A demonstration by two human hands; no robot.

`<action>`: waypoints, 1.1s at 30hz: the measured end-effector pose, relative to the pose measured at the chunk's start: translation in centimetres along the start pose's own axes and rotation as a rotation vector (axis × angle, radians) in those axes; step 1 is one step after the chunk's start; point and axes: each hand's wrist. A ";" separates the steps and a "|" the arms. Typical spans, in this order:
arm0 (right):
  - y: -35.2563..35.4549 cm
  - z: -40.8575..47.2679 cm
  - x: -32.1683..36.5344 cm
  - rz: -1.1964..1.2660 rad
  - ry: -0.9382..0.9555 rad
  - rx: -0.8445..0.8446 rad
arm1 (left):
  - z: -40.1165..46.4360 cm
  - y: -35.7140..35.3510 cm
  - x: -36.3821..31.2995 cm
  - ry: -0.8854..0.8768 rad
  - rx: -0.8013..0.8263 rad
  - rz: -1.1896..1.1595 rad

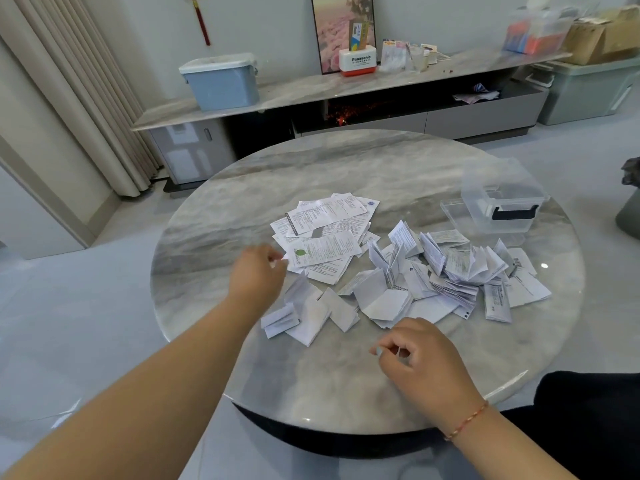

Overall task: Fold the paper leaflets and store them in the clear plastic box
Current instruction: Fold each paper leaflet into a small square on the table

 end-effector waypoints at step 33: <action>2.3 -0.3 -0.1 0.393 -0.179 0.127 | -12.2 -2.1 -1.3 -0.677 0.096 -0.132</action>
Point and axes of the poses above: each hand's wrist, its own z-axis towards the middle knuckle, its own y-axis out of the back of the hand, x = y × z, and after that the axes turned 8 degrees about -y, right-handed
